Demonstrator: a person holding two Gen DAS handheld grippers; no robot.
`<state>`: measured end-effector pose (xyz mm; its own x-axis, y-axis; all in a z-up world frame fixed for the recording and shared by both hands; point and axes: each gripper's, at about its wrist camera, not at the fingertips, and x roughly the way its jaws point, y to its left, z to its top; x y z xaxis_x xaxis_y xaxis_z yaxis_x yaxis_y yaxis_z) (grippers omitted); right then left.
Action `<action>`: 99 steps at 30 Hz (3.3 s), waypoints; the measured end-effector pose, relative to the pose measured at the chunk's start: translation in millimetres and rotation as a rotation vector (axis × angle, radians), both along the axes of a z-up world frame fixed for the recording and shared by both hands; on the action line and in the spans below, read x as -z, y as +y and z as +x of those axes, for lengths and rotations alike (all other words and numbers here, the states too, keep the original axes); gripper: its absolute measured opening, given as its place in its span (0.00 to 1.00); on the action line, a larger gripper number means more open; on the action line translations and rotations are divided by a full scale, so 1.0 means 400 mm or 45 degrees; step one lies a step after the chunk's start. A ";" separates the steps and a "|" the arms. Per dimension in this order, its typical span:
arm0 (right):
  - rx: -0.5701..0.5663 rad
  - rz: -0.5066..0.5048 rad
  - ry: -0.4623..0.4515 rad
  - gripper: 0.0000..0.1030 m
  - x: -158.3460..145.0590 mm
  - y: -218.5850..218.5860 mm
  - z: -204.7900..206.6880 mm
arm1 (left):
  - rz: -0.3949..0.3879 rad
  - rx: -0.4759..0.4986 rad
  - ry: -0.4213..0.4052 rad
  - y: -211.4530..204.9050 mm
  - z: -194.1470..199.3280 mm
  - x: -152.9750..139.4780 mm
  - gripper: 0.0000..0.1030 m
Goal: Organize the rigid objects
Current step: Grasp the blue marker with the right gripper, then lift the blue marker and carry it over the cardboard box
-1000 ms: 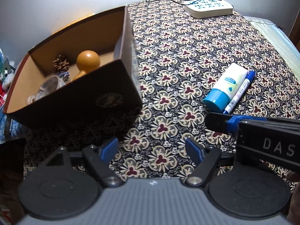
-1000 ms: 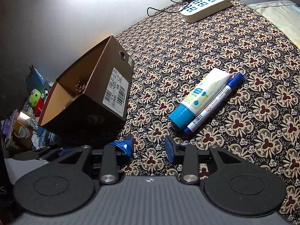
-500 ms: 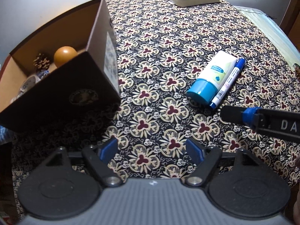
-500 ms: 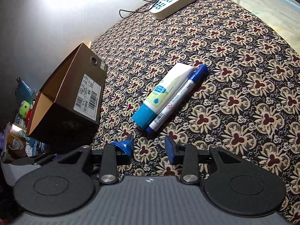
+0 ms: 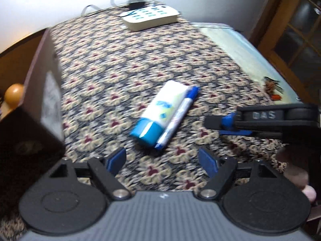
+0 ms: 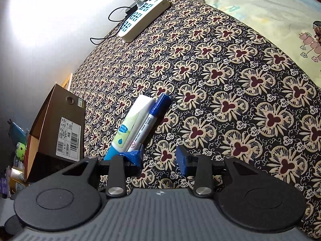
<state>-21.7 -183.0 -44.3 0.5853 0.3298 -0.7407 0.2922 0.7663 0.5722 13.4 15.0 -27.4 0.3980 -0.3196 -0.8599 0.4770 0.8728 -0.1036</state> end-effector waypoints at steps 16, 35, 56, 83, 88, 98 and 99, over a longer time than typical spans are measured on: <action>0.044 0.080 -0.010 0.16 0.016 -0.074 0.014 | 0.062 0.152 -0.019 -0.110 0.068 0.097 0.49; 0.007 0.178 0.005 0.16 0.037 -0.059 0.048 | -0.072 0.130 0.102 -0.097 0.074 0.097 0.09; -0.045 0.321 0.012 0.00 0.079 0.033 0.007 | -0.074 0.069 0.152 -0.024 0.030 0.071 0.09; 0.005 0.422 0.091 0.00 0.100 0.152 -0.039 | -0.056 0.084 0.143 0.042 -0.020 0.050 0.09; -0.003 0.415 0.107 0.00 0.098 0.199 -0.024 | -0.043 0.087 0.141 0.060 -0.028 0.043 0.09; -0.051 0.403 0.081 0.00 0.061 0.302 0.014 | -0.018 0.089 0.099 0.131 -0.035 -0.002 0.09; -0.058 0.399 0.073 0.00 0.055 0.313 0.018 | -0.017 0.090 0.091 0.141 -0.035 -0.009 0.09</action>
<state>-14.7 -57.8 -66.5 0.5250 0.5723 -0.6299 0.3000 0.5682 0.7663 -0.8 71.5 -23.8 0.3116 -0.3563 -0.8809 0.5284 0.8355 -0.1510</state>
